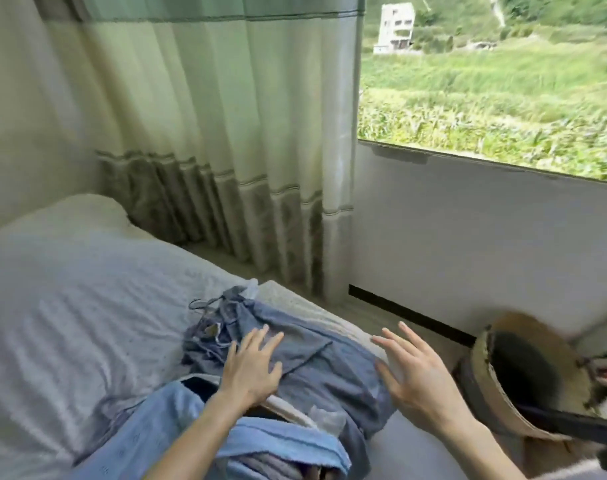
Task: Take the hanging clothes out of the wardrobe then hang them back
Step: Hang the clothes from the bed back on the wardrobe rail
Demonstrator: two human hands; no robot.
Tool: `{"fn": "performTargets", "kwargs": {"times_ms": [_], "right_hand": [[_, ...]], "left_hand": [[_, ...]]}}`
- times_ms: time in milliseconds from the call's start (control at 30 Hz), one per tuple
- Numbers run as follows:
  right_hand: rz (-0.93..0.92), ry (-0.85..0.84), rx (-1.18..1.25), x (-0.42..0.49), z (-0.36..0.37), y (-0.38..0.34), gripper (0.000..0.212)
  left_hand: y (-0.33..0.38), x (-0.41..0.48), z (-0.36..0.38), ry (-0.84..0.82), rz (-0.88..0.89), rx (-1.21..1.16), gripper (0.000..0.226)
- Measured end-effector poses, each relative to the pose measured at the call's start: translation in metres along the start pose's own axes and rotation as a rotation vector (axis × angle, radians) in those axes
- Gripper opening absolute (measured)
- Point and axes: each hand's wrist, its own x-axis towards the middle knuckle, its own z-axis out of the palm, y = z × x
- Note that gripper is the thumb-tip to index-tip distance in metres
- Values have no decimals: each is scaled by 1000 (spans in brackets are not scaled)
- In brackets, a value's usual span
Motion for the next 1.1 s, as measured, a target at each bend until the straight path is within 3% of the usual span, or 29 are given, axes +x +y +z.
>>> {"fn": "performTargets", "kwargs": {"times_ms": [200, 500, 933, 1100], "right_hand": [[-223, -124, -2, 43, 18, -38, 47], [-297, -341, -45, 83, 87, -52, 50], [-204, -824, -275, 241, 306, -56, 57], [-148, -858, -327, 300, 387, -67, 65]], "left_hand": [[-56, -44, 7, 32, -274, -75, 60], [-90, -54, 49, -48, -466, -140, 61], [-256, 102, 140, -329, -677, -283, 63], [-332, 171, 166, -255, -843, -439, 74]]}}
